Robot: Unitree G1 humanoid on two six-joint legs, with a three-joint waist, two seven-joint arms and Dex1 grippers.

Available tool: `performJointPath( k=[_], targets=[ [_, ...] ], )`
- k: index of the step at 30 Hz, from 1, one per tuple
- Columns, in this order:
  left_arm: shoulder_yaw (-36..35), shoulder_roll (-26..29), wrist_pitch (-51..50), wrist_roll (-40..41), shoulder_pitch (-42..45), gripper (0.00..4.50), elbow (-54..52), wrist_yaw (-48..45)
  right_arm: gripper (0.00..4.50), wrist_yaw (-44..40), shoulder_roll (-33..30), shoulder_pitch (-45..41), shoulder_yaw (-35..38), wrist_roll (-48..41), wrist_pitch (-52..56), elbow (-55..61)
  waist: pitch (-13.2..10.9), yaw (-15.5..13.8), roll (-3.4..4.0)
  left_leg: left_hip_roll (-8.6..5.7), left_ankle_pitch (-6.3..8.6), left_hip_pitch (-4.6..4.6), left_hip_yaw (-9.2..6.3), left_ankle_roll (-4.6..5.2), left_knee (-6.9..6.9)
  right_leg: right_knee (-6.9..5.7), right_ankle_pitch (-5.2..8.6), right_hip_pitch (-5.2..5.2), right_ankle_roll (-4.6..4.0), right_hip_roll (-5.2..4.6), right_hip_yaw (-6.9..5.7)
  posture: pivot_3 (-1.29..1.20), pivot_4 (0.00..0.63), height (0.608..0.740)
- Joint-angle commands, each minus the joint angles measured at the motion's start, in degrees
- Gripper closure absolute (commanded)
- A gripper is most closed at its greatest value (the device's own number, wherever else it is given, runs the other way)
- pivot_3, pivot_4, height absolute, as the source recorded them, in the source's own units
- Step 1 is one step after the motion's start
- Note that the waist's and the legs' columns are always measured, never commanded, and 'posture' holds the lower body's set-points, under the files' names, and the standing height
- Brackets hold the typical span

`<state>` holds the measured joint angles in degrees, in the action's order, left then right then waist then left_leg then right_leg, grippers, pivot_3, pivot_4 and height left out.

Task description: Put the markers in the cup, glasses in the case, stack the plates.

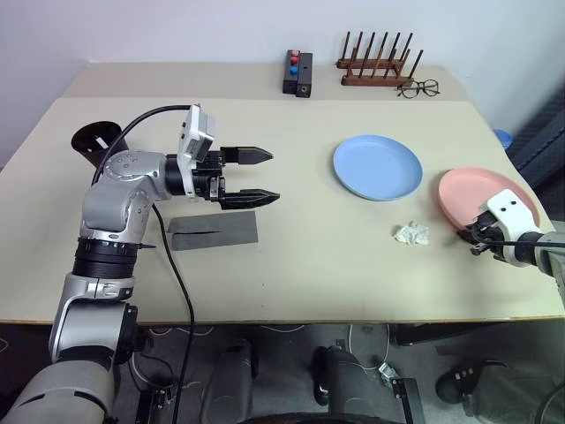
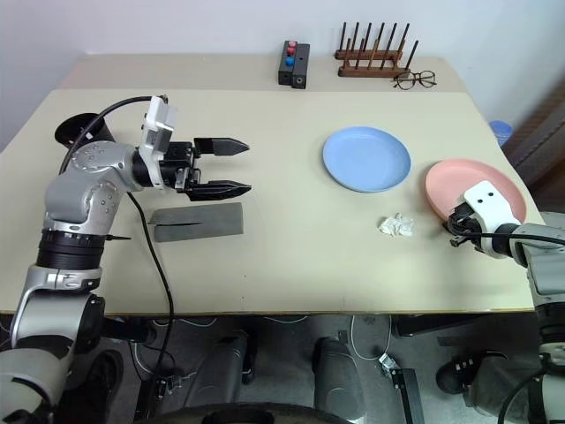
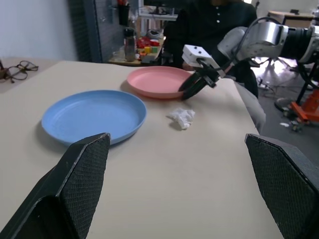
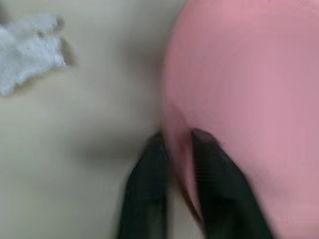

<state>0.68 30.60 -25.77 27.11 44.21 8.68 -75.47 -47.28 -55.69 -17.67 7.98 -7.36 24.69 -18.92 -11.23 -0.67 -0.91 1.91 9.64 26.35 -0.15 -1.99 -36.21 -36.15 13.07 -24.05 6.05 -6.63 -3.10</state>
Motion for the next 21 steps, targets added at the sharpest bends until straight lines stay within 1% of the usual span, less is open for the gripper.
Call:
performJointPath(
  k=[1,6,9,13,16,18,21],
  targets=[
    [-0.93,-0.58,1.63,1.10,-0.65,0.00,-2.05,1.00,4.49,-0.32,-1.34,-0.43,0.80,0.40,0.54,0.19,0.01,-0.04,-0.01,0.00,0.00,0.00,-0.02,0.00,0.00,0.00,0.00,0.01,0.00,0.00,-0.01,0.00,0.150,0.740],
    [-2.02,-1.28,3.81,0.51,-0.51,0.00,-1.09,3.18,4.49,-1.27,-3.45,-4.48,2.16,-0.42,2.05,3.62,0.00,0.02,0.02,-0.01,0.00,0.00,-0.01,0.00,0.00,0.01,0.00,0.01,0.01,0.00,0.00,0.00,0.150,0.740],
    [-3.11,-1.40,5.88,-0.19,0.15,0.00,1.25,5.43,4.49,-1.20,-3.07,-8.65,1.38,-0.75,2.67,6.29,-0.01,0.33,0.04,0.00,0.00,-0.03,-0.01,0.00,0.02,0.00,0.00,0.00,0.00,0.00,0.01,0.00,0.150,0.740],
    [-3.36,-0.24,6.13,-0.23,-0.76,0.00,0.74,6.40,4.49,-1.49,-0.51,-14.10,-1.18,-1.21,3.32,10.28,-0.01,0.48,0.06,0.01,0.00,-0.02,0.00,0.00,0.07,-0.01,-0.02,-0.05,0.05,0.01,0.00,0.00,0.150,0.740],
    [-3.87,0.94,5.76,-0.10,-1.49,0.00,-0.29,7.16,4.49,-1.46,3.20,-18.32,-3.07,-2.06,3.74,11.57,-0.01,0.41,0.06,0.01,0.00,0.00,-0.01,0.00,0.08,0.02,-0.06,-0.05,0.11,0.01,0.00,0.00,0.150,0.740],
    [-4.13,1.80,5.90,-0.18,-1.79,0.00,-0.60,7.76,4.49,-1.48,4.86,-20.02,-4.79,-1.29,2.99,11.61,-0.01,0.38,0.06,0.01,0.00,0.00,0.00,0.00,0.07,0.02,-0.05,-0.05,0.09,0.01,0.00,0.00,0.150,0.740],
    [-5.14,3.41,5.17,0.18,-2.71,0.00,-1.35,9.07,4.49,-1.17,9.27,-22.49,-6.83,-2.02,3.10,11.70,-0.01,0.30,0.06,0.00,0.00,0.03,-0.01,0.00,0.06,0.02,-0.04,-0.05,0.07,0.01,0.00,0.00,0.150,0.740]
  ],
)
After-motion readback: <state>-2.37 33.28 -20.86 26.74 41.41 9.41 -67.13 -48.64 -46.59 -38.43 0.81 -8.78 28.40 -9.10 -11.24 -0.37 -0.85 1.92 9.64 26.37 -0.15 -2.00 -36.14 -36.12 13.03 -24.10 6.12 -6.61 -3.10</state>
